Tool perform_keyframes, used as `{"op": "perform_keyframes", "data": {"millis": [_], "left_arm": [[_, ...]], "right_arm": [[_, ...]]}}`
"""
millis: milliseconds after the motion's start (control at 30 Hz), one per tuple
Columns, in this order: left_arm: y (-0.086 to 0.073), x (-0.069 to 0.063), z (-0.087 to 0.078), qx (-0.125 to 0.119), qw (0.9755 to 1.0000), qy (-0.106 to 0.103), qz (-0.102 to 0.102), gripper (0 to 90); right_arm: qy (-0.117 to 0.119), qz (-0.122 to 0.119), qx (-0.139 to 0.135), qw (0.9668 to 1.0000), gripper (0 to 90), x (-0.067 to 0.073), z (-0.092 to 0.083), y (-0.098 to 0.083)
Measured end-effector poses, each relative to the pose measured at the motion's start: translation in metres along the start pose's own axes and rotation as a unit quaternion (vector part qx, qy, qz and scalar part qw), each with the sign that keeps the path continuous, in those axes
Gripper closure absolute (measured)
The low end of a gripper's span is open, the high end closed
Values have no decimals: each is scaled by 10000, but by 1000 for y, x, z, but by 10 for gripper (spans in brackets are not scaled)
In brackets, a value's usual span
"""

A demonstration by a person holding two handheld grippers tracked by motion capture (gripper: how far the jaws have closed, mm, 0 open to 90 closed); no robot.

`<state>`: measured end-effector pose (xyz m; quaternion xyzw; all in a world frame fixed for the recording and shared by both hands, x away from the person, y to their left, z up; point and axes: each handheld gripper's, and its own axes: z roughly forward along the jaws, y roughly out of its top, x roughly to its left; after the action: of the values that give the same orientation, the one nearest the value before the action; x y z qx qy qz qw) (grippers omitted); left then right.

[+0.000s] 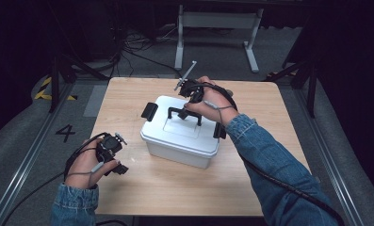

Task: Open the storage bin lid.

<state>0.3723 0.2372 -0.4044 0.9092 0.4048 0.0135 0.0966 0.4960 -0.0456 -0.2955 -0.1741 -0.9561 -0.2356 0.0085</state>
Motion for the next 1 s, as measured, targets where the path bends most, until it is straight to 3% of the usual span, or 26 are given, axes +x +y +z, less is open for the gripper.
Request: {"op": "perform_keyframes", "data": {"millis": [200,433,533,600,1000], "left_arm": [[3,0,2,26,10000,-6,64,238],[5,1,2,-7,10000,-41,4,234],[6,3,3,-13,10000,-15,-18,234],[5,4,2,11,9999,-30,-154,236],[3,5,1,7,9997,-39,-236,238]], "right_arm": [[41,-84,-10,10000,842,-1,-1,-1],[11,-223,-12,9997,845,1,-6,0],[16,-213,-112,9997,845,1,-12,1],[29,-194,-202,9996,846,1,-18,1],[-74,-290,-458,9985,847,7,-50,3]]}}
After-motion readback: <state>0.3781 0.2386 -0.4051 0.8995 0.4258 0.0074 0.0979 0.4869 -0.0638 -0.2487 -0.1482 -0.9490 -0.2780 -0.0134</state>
